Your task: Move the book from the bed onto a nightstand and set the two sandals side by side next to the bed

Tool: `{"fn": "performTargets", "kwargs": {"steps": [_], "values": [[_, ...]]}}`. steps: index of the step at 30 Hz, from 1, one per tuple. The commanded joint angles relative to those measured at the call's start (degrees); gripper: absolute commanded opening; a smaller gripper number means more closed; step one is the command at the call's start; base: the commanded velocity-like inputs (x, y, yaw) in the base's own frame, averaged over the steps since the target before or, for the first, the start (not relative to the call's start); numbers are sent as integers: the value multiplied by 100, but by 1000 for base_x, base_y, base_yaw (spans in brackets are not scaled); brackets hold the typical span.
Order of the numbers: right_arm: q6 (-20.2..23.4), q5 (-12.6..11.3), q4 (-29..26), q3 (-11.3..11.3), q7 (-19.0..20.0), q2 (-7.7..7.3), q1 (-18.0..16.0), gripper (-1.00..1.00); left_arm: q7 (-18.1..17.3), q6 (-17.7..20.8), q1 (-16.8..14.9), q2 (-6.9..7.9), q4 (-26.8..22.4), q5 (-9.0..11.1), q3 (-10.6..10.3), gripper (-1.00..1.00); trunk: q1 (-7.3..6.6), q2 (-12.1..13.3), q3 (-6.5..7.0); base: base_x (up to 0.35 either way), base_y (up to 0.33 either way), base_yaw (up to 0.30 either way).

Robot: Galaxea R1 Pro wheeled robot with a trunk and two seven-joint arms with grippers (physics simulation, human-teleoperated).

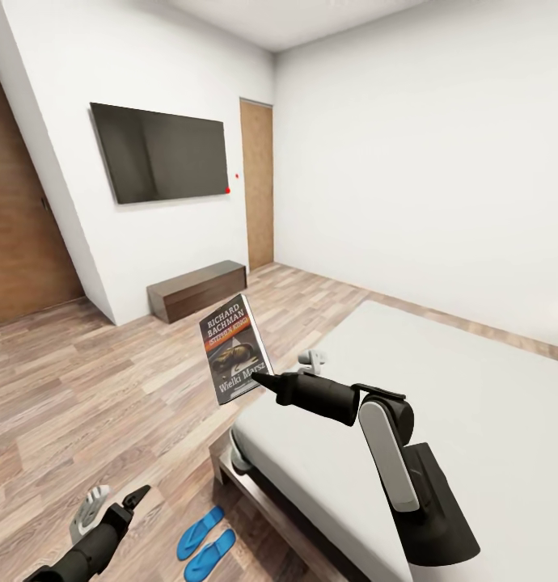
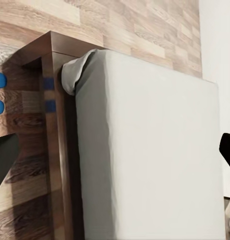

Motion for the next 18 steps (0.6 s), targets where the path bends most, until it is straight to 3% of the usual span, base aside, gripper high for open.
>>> {"fn": "performTargets", "kwargs": {"steps": [1, 18], "values": [[22, 40, -1, -5, 46, 4, -6, -100, 16, 30, 1, 0, -9, 49, 9, 100, 4, -12, -2, 0, 0, 81], [52, 35, 10, -28, 71, -9, -6, -100, 12, 24, 1, -5, 11, 59, 23, 100, 4, -12, 103, 0, 0, 55]]}}
